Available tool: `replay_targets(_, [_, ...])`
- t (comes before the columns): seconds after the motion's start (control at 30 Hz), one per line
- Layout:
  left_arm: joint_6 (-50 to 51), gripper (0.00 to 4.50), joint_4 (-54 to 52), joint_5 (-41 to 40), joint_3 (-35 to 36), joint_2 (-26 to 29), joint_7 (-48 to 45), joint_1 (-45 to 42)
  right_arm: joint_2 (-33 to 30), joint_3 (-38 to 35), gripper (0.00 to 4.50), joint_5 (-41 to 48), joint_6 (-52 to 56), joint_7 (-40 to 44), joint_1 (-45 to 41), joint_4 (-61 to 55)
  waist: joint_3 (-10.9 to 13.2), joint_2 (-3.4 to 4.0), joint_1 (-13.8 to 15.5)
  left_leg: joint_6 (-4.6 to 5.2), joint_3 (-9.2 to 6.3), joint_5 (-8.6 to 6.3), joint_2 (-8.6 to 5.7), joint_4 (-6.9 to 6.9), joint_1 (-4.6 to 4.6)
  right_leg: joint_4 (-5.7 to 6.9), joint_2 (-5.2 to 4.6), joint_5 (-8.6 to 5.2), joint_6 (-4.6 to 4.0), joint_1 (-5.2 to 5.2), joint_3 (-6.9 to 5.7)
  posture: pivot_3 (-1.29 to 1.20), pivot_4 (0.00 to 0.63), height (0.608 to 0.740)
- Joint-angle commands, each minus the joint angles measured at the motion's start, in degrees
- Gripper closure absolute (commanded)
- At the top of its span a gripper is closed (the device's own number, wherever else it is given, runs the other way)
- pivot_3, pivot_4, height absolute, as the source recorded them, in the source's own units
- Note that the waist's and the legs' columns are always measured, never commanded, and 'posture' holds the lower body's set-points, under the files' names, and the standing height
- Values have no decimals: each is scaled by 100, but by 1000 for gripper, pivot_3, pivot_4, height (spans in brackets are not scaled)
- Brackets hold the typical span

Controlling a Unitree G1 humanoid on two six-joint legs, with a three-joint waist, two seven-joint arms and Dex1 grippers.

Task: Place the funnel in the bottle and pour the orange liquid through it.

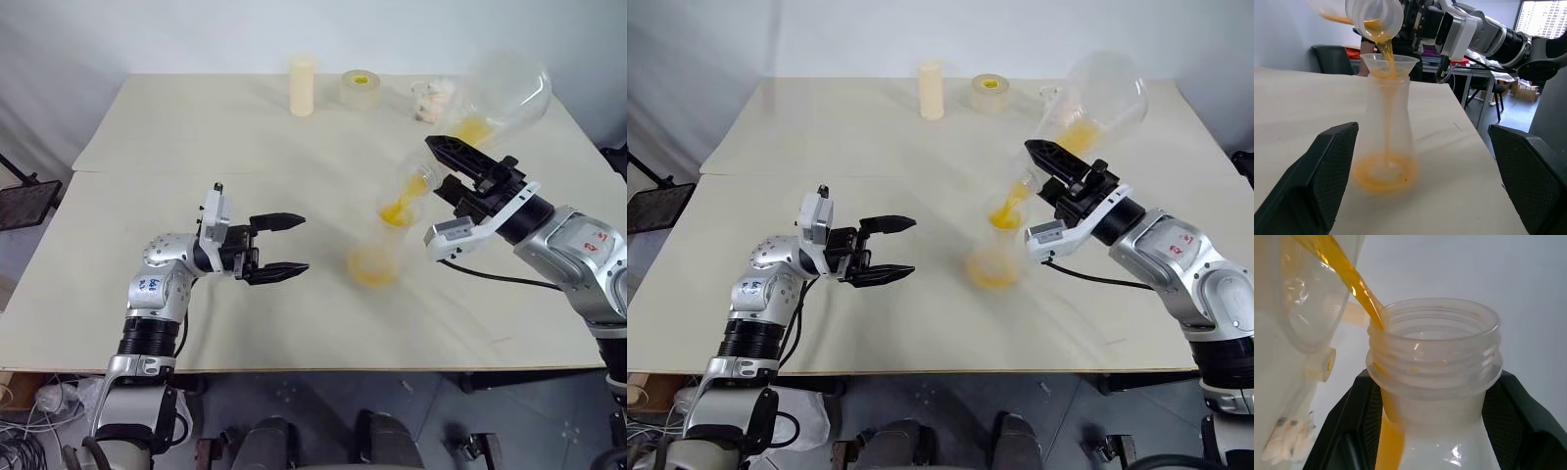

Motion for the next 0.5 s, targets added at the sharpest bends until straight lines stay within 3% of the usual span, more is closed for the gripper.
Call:
replay_targets(0.03, [4, 0, -203, -141, 30, -3, 1, -82, -131, -129, 2064, -54, -87, -173, -140, -37, 0, 0, 0, 0, 0, 0, 0, 0, 0, 0, 0, 0, 0, 0, 0, 0, 150, 740])
replay_targets(0.5, [30, 0, -181, -118, -10, -10, 7, -86, -261, -98, 2064, -522, -377, -576, -246, 110, 0, 0, -12, 0, 0, 0, 1, -1, 0, 0, 0, 0, 0, 0, 0, 0, 150, 740])
